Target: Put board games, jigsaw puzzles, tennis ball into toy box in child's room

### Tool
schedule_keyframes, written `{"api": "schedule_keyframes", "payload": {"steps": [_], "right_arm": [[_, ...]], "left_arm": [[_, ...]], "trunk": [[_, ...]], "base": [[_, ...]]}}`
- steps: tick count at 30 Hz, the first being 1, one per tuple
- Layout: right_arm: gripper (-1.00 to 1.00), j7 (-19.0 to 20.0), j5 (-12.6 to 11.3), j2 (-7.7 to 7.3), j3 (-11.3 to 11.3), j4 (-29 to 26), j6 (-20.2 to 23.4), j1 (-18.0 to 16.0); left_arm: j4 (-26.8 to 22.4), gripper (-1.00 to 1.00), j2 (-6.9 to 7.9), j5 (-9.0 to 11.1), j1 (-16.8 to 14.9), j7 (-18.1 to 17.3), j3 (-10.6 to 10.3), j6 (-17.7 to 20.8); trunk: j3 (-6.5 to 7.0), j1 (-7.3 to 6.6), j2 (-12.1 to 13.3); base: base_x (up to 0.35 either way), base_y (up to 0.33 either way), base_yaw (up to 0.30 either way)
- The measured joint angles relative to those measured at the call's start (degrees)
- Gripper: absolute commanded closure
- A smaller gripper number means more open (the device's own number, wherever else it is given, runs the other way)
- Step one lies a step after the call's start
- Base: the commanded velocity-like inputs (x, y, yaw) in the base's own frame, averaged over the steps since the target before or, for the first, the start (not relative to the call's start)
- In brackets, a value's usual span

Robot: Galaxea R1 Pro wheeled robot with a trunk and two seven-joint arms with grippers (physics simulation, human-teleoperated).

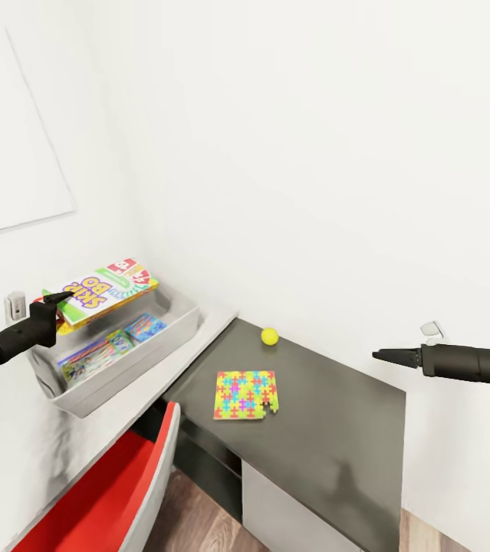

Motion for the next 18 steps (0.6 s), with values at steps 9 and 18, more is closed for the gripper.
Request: {"api": "schedule_keyframes", "payload": {"steps": [9,18], "right_arm": [[-1.00,0.0,0.0,0.00,0.0,0.0,0.0,0.0],[-1.00,0.0,0.0,0.00,0.0,-0.1,0.0,0.2]], "left_arm": [[0.0,1.00,0.00,0.1,0.1,0.0,0.0,0.0],[-0.2,1.00,-0.08,0.2,0.1,-0.2,-0.1,0.1]], "trunk": [[0.00,0.02,0.0],[0.00,0.00,0.0]], "base": [[0.063,0.030,0.000],[0.110,0.061,0.000]]}}
